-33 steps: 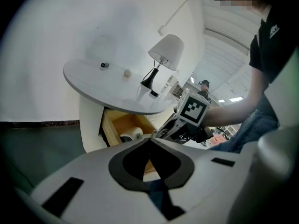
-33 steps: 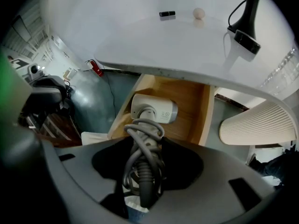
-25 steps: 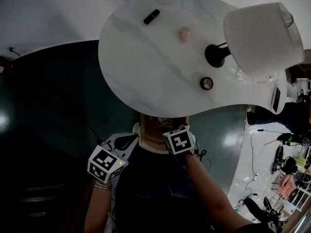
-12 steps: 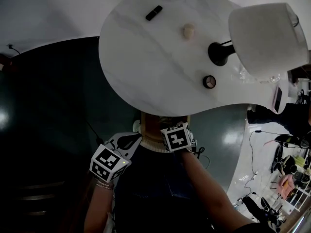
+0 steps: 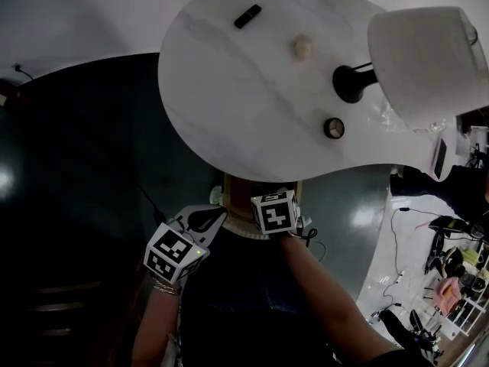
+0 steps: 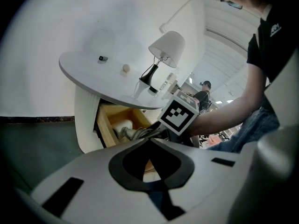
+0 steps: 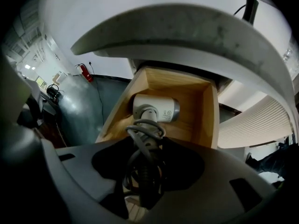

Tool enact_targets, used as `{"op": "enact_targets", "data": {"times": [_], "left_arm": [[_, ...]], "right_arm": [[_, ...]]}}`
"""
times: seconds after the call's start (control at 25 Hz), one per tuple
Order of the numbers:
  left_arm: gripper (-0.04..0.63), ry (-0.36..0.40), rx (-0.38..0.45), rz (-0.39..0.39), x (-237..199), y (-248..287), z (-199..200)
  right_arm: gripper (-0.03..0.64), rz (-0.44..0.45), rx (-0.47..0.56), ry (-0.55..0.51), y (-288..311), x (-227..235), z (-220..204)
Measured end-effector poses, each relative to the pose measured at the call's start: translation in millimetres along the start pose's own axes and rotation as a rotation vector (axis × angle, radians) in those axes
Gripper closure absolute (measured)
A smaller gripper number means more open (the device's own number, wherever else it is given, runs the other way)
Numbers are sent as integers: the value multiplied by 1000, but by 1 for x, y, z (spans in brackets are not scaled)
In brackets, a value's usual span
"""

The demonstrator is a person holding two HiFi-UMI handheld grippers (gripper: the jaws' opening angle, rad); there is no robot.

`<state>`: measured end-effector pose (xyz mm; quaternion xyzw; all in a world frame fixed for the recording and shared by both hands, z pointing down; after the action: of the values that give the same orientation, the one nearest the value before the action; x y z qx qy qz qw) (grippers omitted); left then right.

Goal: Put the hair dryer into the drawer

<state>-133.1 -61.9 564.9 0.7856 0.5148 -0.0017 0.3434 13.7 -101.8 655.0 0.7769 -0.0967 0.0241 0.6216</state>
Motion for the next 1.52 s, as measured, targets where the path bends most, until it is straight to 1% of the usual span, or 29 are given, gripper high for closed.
{"op": "enact_targets", "data": {"times": [0.12, 0.24, 0.48, 0.68, 0.92, 1.04, 1.12, 1.36, 1.52], "left_arm": [[580, 2, -1, -3, -2, 3, -1], [580, -2, -2, -7, -3, 5, 0], [580, -28, -11, -1, -10, 14, 0], [580, -23, -20, -23, -11, 27, 1], [580, -16, -26, -44, -10, 38, -1], [580, -43, -14, -56, -10, 39, -1], [580, -56, -8, -56, -11, 37, -2], [580, -58, -2, -32, -13, 30, -7], [580, -64, 7, -17, -17, 26, -6]], "right_arm": [[411, 6, 38, 18, 6, 0, 2], [411, 15, 45, 53, 7, -1, 2], [411, 23, 71, 84, 10, -3, 7], [410, 17, 90, 100, 12, -6, 7], [410, 4, 131, 92, 18, -3, 5], [410, 1, 140, 99, 21, -3, 5], [410, 8, 143, 102, 24, -5, 5], [405, 45, 159, 115, 30, -6, 4], [402, 90, 112, 155, 37, -5, 1]]}}
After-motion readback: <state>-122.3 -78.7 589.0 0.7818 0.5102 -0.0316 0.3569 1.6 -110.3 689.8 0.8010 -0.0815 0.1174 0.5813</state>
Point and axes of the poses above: the fingertips, and each gripper's own axes: y forward along the fingers, x to its right, z out of its top, the point moved 5 cm from there along -y, backward along the fingers, and after that the axes turned 14 degrees about y, right-handed, at the moved point
